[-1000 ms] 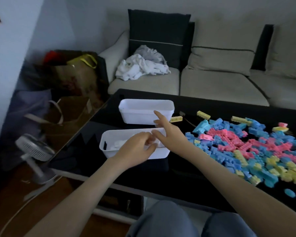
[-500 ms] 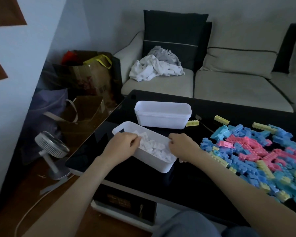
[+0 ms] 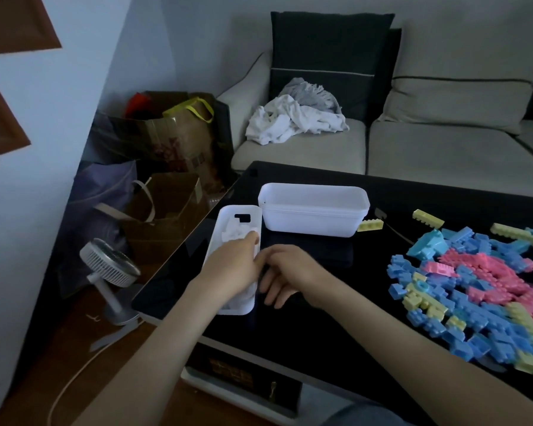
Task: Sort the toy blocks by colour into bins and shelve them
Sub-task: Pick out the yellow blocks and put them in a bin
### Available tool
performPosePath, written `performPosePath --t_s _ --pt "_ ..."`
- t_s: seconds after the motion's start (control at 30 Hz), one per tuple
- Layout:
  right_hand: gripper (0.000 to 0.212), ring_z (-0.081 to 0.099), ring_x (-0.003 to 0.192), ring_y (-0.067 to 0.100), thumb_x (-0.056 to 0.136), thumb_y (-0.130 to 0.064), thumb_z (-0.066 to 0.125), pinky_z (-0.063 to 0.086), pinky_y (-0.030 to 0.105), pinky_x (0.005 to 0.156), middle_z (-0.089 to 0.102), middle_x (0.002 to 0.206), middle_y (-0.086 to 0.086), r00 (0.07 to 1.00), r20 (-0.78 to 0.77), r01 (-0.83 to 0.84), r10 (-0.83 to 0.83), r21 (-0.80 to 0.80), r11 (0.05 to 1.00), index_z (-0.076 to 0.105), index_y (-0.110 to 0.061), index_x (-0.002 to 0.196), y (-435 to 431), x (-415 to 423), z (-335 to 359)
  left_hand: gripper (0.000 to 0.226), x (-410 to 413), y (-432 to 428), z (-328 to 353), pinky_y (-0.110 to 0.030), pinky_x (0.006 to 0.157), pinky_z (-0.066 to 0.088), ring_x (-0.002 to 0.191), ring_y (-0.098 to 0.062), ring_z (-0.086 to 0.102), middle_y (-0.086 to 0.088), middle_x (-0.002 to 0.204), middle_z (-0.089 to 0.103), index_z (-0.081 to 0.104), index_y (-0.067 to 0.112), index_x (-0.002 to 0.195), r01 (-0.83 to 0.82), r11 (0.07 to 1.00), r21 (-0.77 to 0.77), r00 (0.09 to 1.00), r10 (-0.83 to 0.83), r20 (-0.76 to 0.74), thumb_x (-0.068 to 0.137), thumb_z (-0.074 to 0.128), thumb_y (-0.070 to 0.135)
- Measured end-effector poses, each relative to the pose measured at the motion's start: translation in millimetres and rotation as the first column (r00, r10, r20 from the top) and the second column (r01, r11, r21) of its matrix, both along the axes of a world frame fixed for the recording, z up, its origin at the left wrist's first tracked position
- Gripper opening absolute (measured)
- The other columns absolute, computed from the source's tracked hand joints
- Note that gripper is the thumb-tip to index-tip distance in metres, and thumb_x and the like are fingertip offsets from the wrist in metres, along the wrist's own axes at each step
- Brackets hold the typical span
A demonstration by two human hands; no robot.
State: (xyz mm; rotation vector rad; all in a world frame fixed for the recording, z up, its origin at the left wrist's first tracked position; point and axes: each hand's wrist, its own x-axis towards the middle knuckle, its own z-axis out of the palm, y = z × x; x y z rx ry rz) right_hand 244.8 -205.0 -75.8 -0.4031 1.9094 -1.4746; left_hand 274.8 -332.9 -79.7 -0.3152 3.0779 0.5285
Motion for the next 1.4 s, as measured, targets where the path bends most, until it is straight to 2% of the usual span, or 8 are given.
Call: performPosePath --t_s 0.27,0.47,0.63,0.77,0.93,1.07,1.17,1.4 --pt "0.057 0.066 0.07 0.031 0.096 -0.017 0.031 0.057 0.035 0.058 0.066 0.087 0.018 0.872 -0.458 0.283 -0.175 0.18 0.942 0.014 -0.031 0.149 20 -96 5 0.023 -16 -9 -7 -0.033 0.071 0.039 0.085 -0.024 0.052 -0.009 0.095 0.057 0.047 0.011 0.091 -0.078 0.992 -0.095 0.996 0.073 -0.051 0.1 0.034 0.028" --pt "0.035 0.052 0.083 0.027 0.099 -0.024 0.028 0.049 0.048 0.087 0.06 0.101 0.02 0.806 -0.581 0.338 -0.111 0.299 0.892 0.05 -0.002 0.115 37 -109 -9 0.028 -25 4 -7 -0.032 0.083 0.042 0.107 -0.026 0.052 -0.011 0.119 0.053 0.049 0.008 0.12 -0.14 0.927 -0.349 0.982 0.084 -0.171 0.098 0.044 0.025" --pt "0.029 0.057 0.074 0.026 0.095 -0.023 0.037 0.044 0.027 0.065 0.069 0.079 0.012 0.765 -0.628 0.367 -0.146 0.237 0.899 0.052 -0.001 0.083 77 -103 -4 0.065 -38 29 -11 -0.038 0.096 0.039 0.118 -0.029 0.048 -0.011 0.134 0.045 0.039 0.018 0.14 0.036 0.892 -0.45 0.902 -0.223 -0.37 0.081 0.061 0.005" --pt "0.024 0.05 0.067 0.02 0.093 -0.021 0.039 0.035 0.02 0.055 0.066 0.078 0.011 0.731 -0.679 0.328 -0.062 0.271 0.905 0.054 -0.006 0.081 91 -111 -1 0.054 -36 40 -11 -0.038 0.111 0.013 0.13 -0.024 0.031 -0.001 0.128 0.052 0.048 0.018 0.131 0.288 0.796 -0.532 0.898 -0.418 -0.14 0.081 0.046 -0.002" --pt "0.03 0.066 0.091 0.012 0.094 -0.019 0.045 0.051 0.036 0.092 0.069 0.09 0.003 0.823 -0.556 0.23 -0.12 0.132 0.964 0.055 -0.031 0.12 78 -108 -5 0.041 -35 36 -3 -0.037 0.103 0.02 0.115 -0.024 0.048 0.001 0.11 0.059 0.054 0.021 0.117 0.262 0.811 -0.522 0.93 -0.357 -0.088 0.082 0.045 0.0" --pt "0.053 0.059 0.105 0.011 0.094 -0.027 0.049 0.044 0.029 0.096 0.064 0.114 -0.007 0.868 -0.496 0.064 0.026 0.163 0.985 0.032 -0.033 0.144 59 -85 1 0.038 -44 33 2 -0.034 0.09 0.032 0.106 -0.026 0.055 -0.001 0.106 0.06 0.05 0.024 0.119 0.137 0.846 -0.515 0.976 -0.204 -0.076 0.086 0.047 0.005" --pt "0.046 0.054 0.111 0.012 0.096 -0.032 0.044 0.039 0.023 0.09 0.059 0.124 -0.005 0.878 -0.474 0.018 0.064 0.166 0.986 0.036 -0.032 0.141 52 -70 3 0.035 -53 44 5 -0.032 0.086 0.031 0.109 -0.024 0.055 -0.002 0.107 0.061 0.054 0.02 0.119 0.077 0.924 -0.375 0.994 -0.1 -0.043 0.088 0.047 0.005" --pt "0.027 0.057 0.114 0.017 0.096 -0.025 0.041 0.047 0.035 0.098 0.061 0.118 0.006 0.961 -0.259 0.099 -0.094 0.006 0.995 0.056 -0.016 0.116 56 -60 -1 0.022 -61 56 14 -0.033 0.086 0.034 0.107 -0.024 0.052 -0.005 0.108 0.057 0.058 0.016 0.11 0.032 0.9 -0.435 0.988 -0.094 -0.12 0.09 0.05 0.015"
